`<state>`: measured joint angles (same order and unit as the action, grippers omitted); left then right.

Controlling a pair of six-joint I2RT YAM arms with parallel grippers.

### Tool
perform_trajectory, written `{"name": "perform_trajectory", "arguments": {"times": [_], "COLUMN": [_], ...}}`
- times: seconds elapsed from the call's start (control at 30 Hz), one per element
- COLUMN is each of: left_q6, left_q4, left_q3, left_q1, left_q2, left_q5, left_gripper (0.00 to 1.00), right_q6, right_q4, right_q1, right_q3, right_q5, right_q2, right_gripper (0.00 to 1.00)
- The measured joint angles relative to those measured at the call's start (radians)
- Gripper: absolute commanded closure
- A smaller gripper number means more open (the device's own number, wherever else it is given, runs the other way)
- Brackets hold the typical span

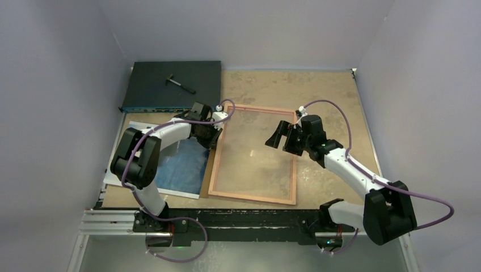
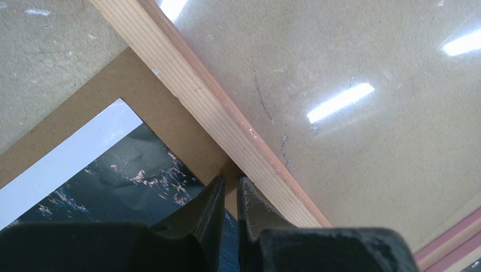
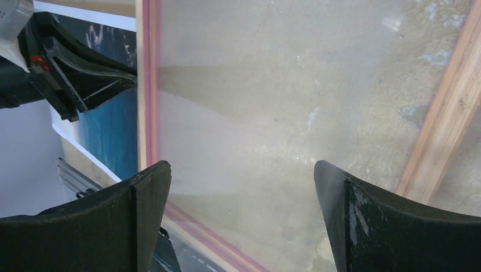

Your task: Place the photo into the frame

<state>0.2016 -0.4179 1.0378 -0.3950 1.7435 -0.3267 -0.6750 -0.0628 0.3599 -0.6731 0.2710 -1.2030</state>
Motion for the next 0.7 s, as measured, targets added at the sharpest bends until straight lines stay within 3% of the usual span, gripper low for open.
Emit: {"name": "perform_trajectory", "arguments": {"times": [0.7], "left_q6": [0.000], "left_q4": [0.003], "left_q3": [-0.002], "left_q1": [0.000], "left_q2": [0.000], "left_q5": [-0.004], "left_gripper": [0.90], "right_q6": [0.103], "right_q4": [-0.149], "right_q1": [0.000], "right_q3": [-0.085], "right_q5": [-0.151], "right_q2": [-0.015], "right_gripper": [0.01]}}
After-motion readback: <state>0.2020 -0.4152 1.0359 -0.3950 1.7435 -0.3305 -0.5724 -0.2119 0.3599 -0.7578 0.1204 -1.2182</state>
